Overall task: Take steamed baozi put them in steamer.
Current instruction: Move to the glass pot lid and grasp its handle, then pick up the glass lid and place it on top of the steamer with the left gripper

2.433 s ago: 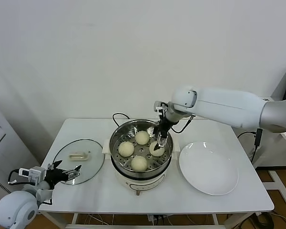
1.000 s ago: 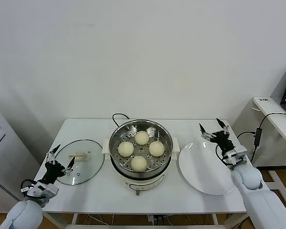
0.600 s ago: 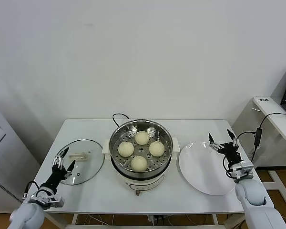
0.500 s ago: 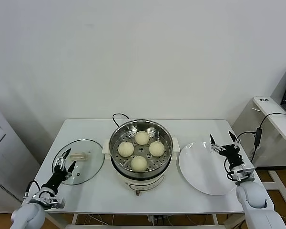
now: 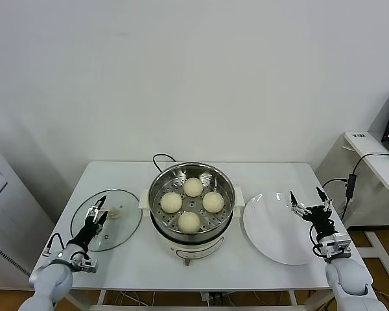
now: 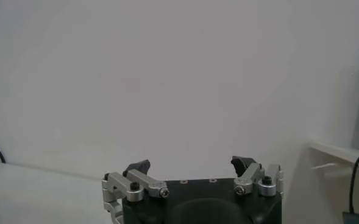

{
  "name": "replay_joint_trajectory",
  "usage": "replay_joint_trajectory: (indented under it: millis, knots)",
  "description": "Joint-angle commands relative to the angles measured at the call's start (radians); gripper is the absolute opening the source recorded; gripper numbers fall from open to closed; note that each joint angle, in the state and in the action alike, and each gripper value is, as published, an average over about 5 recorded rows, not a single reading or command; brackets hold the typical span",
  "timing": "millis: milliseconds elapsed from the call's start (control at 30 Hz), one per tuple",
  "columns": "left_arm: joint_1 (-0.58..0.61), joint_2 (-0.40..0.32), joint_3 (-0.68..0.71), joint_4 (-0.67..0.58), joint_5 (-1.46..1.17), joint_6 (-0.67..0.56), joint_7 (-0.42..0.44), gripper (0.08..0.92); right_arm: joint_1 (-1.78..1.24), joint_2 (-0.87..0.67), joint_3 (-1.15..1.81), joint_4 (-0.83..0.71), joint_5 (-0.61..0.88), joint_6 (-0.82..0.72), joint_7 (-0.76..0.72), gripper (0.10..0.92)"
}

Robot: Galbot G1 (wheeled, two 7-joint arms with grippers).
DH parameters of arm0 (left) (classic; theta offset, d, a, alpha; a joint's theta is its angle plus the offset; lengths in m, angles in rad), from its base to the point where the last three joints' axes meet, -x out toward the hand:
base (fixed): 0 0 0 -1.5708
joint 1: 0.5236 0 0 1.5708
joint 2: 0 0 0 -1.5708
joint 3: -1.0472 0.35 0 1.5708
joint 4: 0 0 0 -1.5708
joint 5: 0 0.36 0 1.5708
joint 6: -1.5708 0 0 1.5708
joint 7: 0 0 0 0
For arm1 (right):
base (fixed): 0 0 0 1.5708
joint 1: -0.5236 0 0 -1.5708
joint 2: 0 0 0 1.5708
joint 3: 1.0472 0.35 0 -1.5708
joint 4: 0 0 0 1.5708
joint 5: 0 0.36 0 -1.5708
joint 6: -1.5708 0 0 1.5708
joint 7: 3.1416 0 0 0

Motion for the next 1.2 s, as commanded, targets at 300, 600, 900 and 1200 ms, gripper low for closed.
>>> replay_joint_trajectory:
  millis: [300,600,900,1200]
  knots:
    - [-0.051,-0.025,-0.016,0.054,0.017,0.011,0.020,0.624,-0.017,0.009,0.032,0.013,-0.005,0.001,-0.007,0.823]
    - [0.011,0.000,-0.055,-0.060,-0.014,0.017,0.005,0.364,-0.011,0.012,0.025,0.030,-0.005,-0.005,-0.004,0.823]
    - [0.081,0.038,-0.084,-0.281,-0.047,0.094,0.058,0.124,-0.029,0.011,0.034,0.056,-0.001,-0.007,-0.005,0.823]
    - [0.105,0.134,-0.058,-0.551,-0.223,0.266,0.244,0.099,-0.044,0.010,0.054,0.079,0.005,-0.007,-0.011,0.823]
